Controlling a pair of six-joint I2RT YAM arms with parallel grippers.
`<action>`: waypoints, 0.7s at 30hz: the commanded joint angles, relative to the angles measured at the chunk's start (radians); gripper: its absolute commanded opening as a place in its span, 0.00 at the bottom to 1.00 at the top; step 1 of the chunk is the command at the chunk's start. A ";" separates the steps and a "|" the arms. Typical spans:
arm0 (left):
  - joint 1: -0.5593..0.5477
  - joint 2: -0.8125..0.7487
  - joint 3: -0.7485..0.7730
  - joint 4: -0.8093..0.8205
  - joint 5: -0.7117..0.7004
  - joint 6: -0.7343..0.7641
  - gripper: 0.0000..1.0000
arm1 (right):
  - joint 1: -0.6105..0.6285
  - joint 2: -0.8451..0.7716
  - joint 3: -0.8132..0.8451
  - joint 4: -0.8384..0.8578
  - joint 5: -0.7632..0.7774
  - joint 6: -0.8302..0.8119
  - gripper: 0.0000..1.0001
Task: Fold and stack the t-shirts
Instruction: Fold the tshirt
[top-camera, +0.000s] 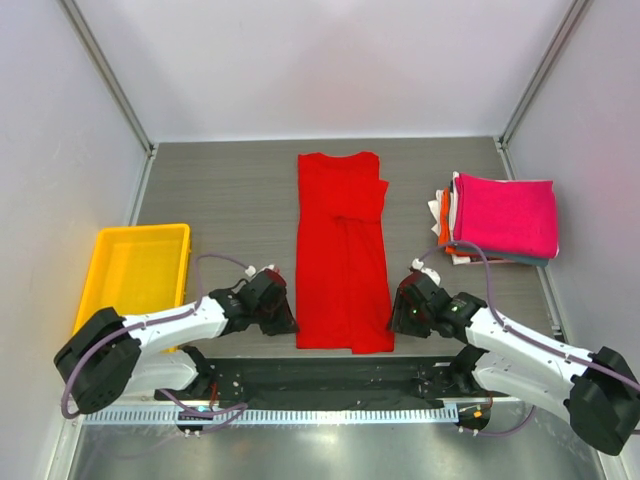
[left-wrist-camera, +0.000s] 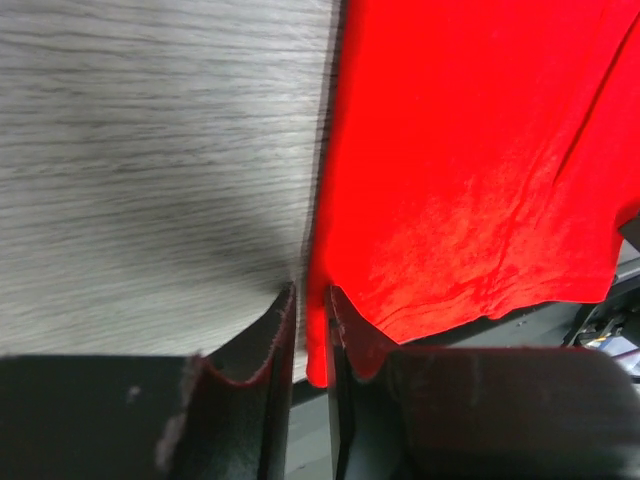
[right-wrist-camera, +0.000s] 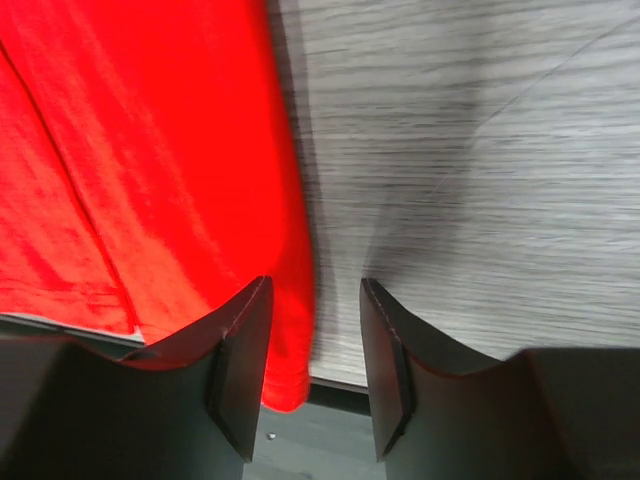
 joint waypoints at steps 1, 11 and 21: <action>-0.004 0.031 -0.018 0.070 0.029 -0.025 0.17 | 0.020 0.015 -0.014 0.040 -0.045 0.035 0.45; -0.020 0.014 -0.046 0.065 0.075 -0.044 0.16 | 0.082 -0.003 -0.008 -0.043 -0.110 0.074 0.37; -0.023 -0.050 -0.049 -0.055 0.048 -0.042 0.15 | 0.097 -0.058 -0.007 -0.091 -0.108 0.092 0.25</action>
